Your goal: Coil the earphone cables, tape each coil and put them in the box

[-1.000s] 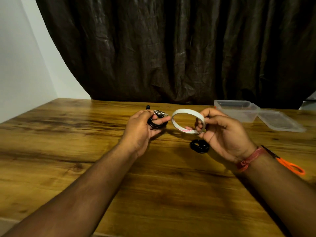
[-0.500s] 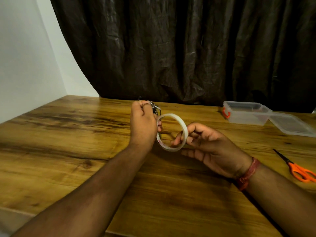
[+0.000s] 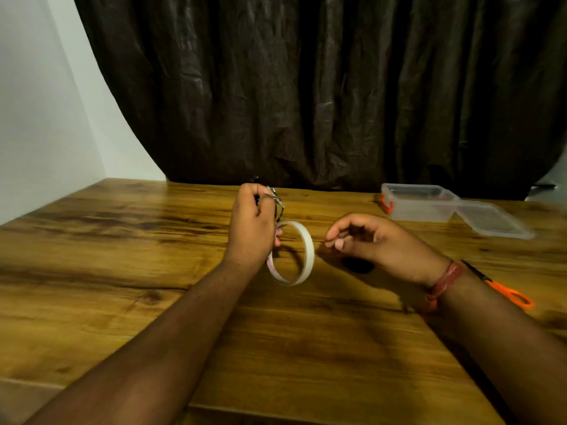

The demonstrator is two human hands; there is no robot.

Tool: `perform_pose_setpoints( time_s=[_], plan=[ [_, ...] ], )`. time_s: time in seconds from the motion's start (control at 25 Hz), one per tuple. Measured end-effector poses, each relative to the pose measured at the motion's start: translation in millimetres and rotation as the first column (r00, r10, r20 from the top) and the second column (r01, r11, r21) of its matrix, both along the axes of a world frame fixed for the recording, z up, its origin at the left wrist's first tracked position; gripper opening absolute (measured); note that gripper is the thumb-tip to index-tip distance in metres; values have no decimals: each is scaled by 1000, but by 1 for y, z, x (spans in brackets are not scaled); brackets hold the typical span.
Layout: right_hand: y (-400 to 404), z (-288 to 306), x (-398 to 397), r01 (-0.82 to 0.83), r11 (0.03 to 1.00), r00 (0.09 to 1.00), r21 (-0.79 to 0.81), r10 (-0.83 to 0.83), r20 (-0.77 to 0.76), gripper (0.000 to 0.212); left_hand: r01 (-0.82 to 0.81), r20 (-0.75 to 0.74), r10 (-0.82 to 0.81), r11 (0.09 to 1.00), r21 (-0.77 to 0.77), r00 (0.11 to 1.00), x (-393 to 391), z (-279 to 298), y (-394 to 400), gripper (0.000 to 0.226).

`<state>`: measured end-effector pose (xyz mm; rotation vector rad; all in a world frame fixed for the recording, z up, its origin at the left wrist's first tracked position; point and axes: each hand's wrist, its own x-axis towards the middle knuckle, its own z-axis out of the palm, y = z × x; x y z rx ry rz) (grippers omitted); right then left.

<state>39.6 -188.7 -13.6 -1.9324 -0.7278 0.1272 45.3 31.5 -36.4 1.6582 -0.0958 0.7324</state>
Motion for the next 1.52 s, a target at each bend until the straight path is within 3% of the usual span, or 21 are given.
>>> perform_pose_setpoints(
  time_s=[0.08,0.2,0.36,0.44,0.64,0.92,1.16,1.28,1.36,1.44,1.52],
  plan=[
    [-21,10,-3,161,957,977,-243,-120,174,10,20,-14,-20,999,26,1000,-1,-2,-1,16],
    [-74,16,-19,426,768,886,-478,-248,392,3,55,-27,-53,997,50,998,-1,-5,-4,18],
    [-150,5,-53,648,422,759,-634,-419,498,19,63,-34,-60,995,83,998,-3,-6,-9,9],
    [-169,-2,-61,659,319,724,-681,-514,460,21,66,-24,-64,992,111,998,-7,-5,-11,10],
    [-172,-9,-56,673,323,695,-665,-584,420,16,80,-45,-74,984,161,996,-15,-4,-14,15],
    [-157,-6,-41,643,210,698,-736,-556,451,18,106,-59,-98,981,163,993,-15,-6,-14,12],
    [-141,-1,-33,655,243,711,-716,-521,473,20,145,-33,-142,981,132,989,-16,-2,-13,15],
    [-115,6,-31,727,475,683,-496,-570,456,12,226,-26,-225,972,64,974,-15,-2,-11,14],
    [-89,15,-25,681,669,730,-298,-590,345,14,284,-28,-284,959,7,958,-12,-3,-10,14],
    [-56,27,-17,518,851,853,-88,-507,123,17,292,-27,-293,955,-51,956,-8,-4,-9,14],
    [-23,36,-7,318,945,944,75,-309,-115,17,268,-23,-272,957,-108,962,-3,-3,-8,17]
  ],
)
